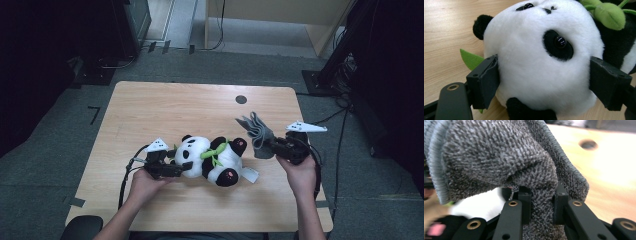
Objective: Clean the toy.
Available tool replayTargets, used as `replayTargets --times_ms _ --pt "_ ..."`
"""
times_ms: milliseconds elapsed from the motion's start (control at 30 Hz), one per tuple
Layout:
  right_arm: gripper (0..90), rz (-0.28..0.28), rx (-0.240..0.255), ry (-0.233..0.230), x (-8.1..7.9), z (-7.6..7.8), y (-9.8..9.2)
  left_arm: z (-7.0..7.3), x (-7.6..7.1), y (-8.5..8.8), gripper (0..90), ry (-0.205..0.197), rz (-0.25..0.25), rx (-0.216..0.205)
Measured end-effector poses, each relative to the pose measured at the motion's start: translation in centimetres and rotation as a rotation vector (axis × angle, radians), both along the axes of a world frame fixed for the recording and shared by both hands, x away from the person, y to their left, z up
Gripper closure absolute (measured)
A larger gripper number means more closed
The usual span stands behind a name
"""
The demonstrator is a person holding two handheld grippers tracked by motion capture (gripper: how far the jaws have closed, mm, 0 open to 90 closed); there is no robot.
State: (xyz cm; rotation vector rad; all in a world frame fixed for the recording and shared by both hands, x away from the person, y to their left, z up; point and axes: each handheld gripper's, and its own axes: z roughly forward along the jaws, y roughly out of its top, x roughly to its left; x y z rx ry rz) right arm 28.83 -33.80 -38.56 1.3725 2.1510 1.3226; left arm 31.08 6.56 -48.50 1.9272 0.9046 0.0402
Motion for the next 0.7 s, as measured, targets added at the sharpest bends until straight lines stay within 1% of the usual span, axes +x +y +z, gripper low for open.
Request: replayTargets --times_ms 67,133,200,267,300,333,367,400,433,467,500,533,567,600,633,667,700 --pt "75.6 0.064 -0.012 -0.014 -0.5 0.8 2.1 0.2 0.0 0.0 16.8 -0.011 -0.006 0.013" --pt "75.5 0.129 -0.025 -0.009 -0.7 0.8 4.2 0.3 0.0 -0.1 16.9 -0.015 -0.013 0.022" --pt "75.6 0.174 -0.049 0.014 -0.8 0.3 6.1 0.5 0.0 -0.1 16.8 -0.018 -0.023 0.031" --pt "75.6 0.203 -0.072 0.041 -0.5 -0.8 7.4 0.8 0.1 -0.1 16.9 -0.018 -0.044 0.046" --pt "75.7 0.209 -0.086 0.063 -0.3 -1.5 7.8 0.9 0.3 -0.1 16.9 -0.026 -0.061 0.051" --pt "75.9 0.216 -0.103 0.077 0.1 -2.1 8.0 0.9 0.6 -0.1 16.9 -0.039 -0.074 0.045" --pt "76.2 0.215 -0.120 0.084 0.5 -2.6 8.0 1.0 1.1 -0.2 16.9 -0.029 -0.080 0.038" --pt "76.3 0.209 -0.121 0.090 1.0 -2.9 7.9 1.2 1.6 -0.2 16.9 -0.001 -0.084 0.023" --pt "76.4 0.204 -0.109 0.096 1.6 -3.0 7.6 1.4 2.1 -0.1 16.9 0.019 -0.090 0.016" --pt "76.5 0.200 -0.102 0.104 2.1 -3.1 7.4 1.6 2.4 0.1 16.9 0.027 -0.110 0.015" --pt "76.5 0.203 -0.104 0.106 2.6 -3.2 7.2 1.8 2.7 0.4 17.3 0.023 -0.134 0.016" --pt "76.6 0.206 -0.104 0.114 3.0 -3.2 7.0 1.9 2.9 0.7 17.8 0.010 -0.160 0.014" --pt "76.6 0.208 -0.104 0.121 3.4 -3.4 6.9 1.9 2.9 1.0 19.4 -0.006 -0.181 0.008" --pt "76.6 0.209 -0.110 0.119 3.8 -3.5 6.8 1.7 3.0 1.4 20.8 -0.012 -0.200 -0.008" --pt "76.6 0.211 -0.105 0.123 4.1 -3.6 6.7 1.4 3.0 1.6 21.6 -0.015 -0.212 -0.025" --pt "76.6 0.218 -0.101 0.125 4.4 -3.6 6.6 1.0 3.0 1.7 21.5 -0.012 -0.217 -0.029" --pt "76.6 0.222 -0.099 0.124 4.8 -3.7 6.5 0.7 3.0 1.6 20.3 -0.018 -0.218 -0.039"
